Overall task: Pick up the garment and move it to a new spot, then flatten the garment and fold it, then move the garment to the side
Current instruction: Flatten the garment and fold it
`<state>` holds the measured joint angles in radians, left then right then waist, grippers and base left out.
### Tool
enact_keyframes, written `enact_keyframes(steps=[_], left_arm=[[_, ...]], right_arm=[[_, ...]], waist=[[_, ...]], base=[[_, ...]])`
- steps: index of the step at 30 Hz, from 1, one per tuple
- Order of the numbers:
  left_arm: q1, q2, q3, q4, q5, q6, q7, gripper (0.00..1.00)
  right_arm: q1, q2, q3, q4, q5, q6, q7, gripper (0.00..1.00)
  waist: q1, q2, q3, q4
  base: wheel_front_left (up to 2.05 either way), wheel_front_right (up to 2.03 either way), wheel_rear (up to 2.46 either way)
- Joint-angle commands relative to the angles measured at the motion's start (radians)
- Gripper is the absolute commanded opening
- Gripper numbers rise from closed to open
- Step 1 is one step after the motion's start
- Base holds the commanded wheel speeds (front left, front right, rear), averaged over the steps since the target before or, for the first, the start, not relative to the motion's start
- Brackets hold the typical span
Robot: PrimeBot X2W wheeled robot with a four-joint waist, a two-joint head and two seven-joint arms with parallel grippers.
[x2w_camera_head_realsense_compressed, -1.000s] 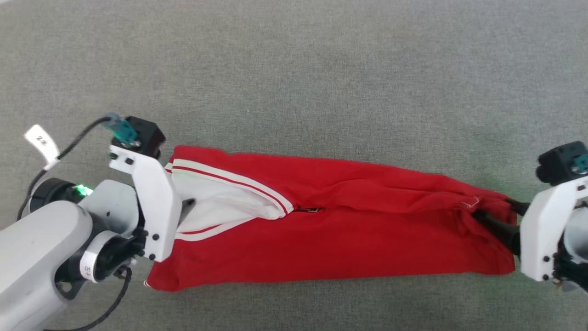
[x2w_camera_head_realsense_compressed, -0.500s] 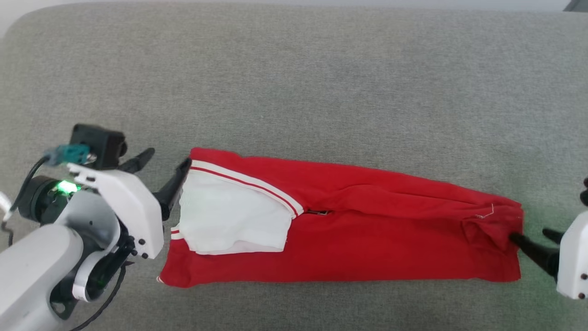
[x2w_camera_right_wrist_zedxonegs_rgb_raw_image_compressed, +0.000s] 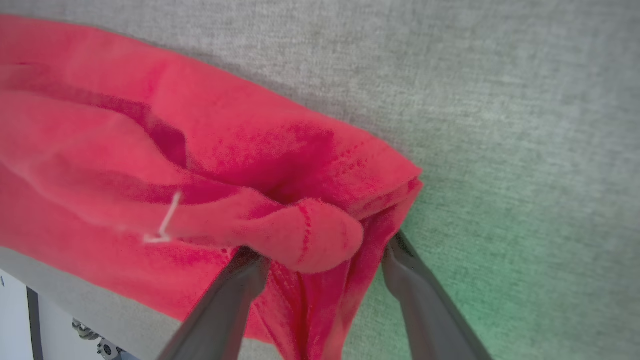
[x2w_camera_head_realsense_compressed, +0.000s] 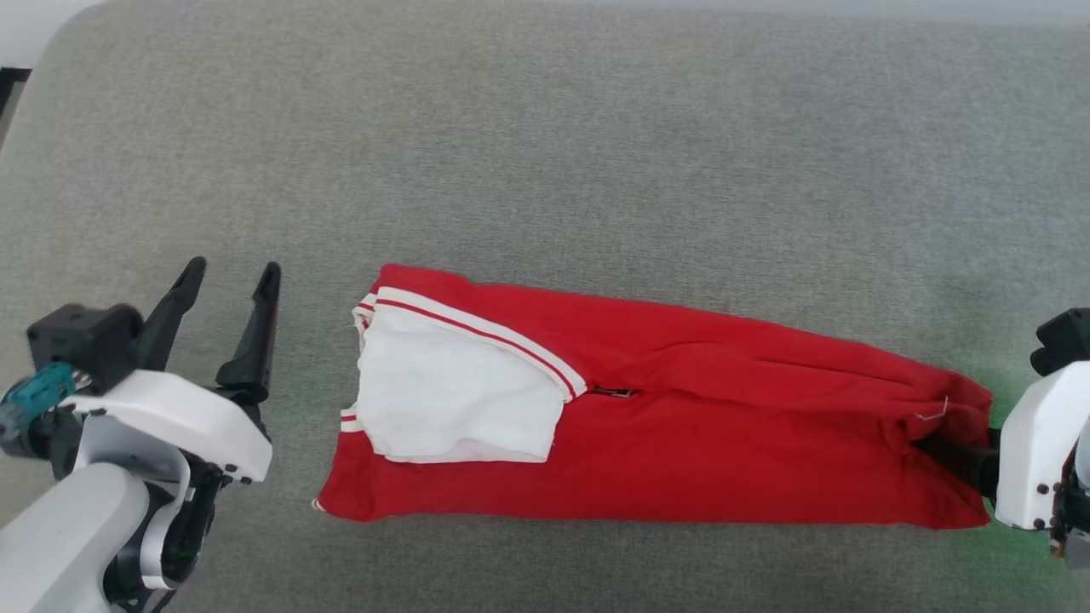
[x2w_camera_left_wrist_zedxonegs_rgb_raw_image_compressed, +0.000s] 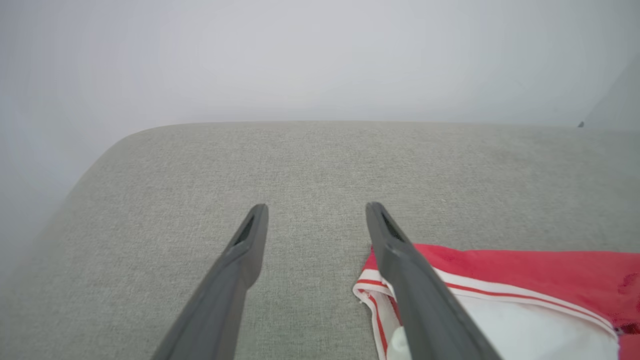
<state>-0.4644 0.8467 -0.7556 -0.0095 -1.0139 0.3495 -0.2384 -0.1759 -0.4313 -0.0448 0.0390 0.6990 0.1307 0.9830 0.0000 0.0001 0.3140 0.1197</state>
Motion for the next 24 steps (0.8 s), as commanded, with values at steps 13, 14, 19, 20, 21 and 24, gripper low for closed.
enact_keyframes(steps=[13, 14, 19, 20, 21, 24], left_arm=[[0.294, -0.264, 0.452, 0.072, 0.229, -0.161, -0.028, 1.0], [0.341, -0.311, 0.513, 0.081, 0.268, -0.197, -0.028, 1.0], [0.394, -0.393, 0.621, 0.094, 0.349, -0.27, -0.028, 1.0], [0.406, -0.411, 0.642, 0.1, 0.371, -0.288, -0.028, 1.0], [0.413, -0.431, 0.663, 0.103, 0.389, -0.31, -0.028, 1.0], [0.432, -0.486, 0.723, 0.112, 0.438, -0.368, -0.028, 1.0]], right_arm=[[-0.04, -0.061, 0.094, 0.052, 0.168, 0.002, -0.054, 0.0], [-0.039, -0.082, 0.078, 0.04, 0.181, 0.002, -0.065, 0.0], [-0.035, -0.115, 0.037, 0.043, 0.201, 0.002, -0.078, 0.0], [-0.034, -0.12, 0.02, 0.05, 0.206, 0.002, -0.077, 0.0], [-0.033, -0.13, 0.003, 0.059, 0.207, 0.0, -0.076, 0.0], [-0.037, -0.146, -0.045, 0.079, 0.218, 0.0, -0.074, 0.0]], waist=[[0.0, -0.0001, -0.02, 0.032], [0.0, -0.0001, -0.025, 0.029], [0.0, -0.0001, -0.034, 0.02], [0.0, -0.0001, -0.036, 0.017], [0.0, -0.0001, -0.039, 0.014], [0.0, -0.0001, -0.045, 0.004]], base=[[0.0, 0.0, 0.0], [0.0, 0.0, 0.0], [0.0, 0.0, 0.0], [0.0, 0.0, 0.0], [0.0, 0.0, 0.0], [0.0, 0.0, 0.0]])
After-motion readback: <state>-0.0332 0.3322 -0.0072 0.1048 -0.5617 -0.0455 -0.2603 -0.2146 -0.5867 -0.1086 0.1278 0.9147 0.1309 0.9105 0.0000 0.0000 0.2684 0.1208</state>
